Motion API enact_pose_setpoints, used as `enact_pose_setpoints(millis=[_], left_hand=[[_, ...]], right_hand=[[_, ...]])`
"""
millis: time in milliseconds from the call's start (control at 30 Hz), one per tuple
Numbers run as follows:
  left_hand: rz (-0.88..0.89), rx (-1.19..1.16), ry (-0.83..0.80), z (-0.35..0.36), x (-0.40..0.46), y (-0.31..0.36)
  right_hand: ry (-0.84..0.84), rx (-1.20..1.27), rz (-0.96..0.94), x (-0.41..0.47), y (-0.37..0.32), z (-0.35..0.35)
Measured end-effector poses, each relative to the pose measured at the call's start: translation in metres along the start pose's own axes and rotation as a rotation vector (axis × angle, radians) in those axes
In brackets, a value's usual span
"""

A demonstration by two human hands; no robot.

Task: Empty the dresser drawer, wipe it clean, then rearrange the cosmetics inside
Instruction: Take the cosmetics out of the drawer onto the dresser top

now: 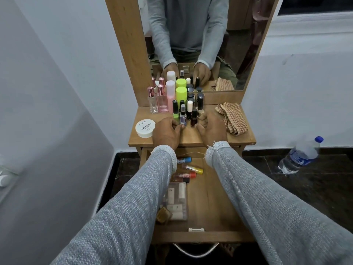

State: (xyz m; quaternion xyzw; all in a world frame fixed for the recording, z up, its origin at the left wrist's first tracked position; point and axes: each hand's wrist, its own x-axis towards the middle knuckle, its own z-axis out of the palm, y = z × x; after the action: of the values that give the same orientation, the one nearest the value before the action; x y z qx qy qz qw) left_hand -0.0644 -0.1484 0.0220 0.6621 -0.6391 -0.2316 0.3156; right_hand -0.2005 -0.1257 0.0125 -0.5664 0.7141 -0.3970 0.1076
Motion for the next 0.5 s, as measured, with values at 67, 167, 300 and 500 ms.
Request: enact_pose_setpoints(millis=[67,167,300,500], left_hand=[[-0.029,0.034,-0.006,0.0015,0.0031,0.0031],[-0.048,0.072,-0.001,0.0036,0.0069,0.0052],[-0.068,0.077,-0.012,0.0046,0.0091,0.0068],[-0.054,0.052,-0.033,0.0008,0.0053,0.0061]], right_hand=[[0.004,0.001,0.013,0.0029,0.0008,0.0013],[0.004,-0.017,0.05,0.0064,0.0003,0.0031],[0.009,-0.059,0.056,0.0083,-0.0003,0.0048],[0.014,-0.085,0.006,0.0034,-0.0003,0.0027]])
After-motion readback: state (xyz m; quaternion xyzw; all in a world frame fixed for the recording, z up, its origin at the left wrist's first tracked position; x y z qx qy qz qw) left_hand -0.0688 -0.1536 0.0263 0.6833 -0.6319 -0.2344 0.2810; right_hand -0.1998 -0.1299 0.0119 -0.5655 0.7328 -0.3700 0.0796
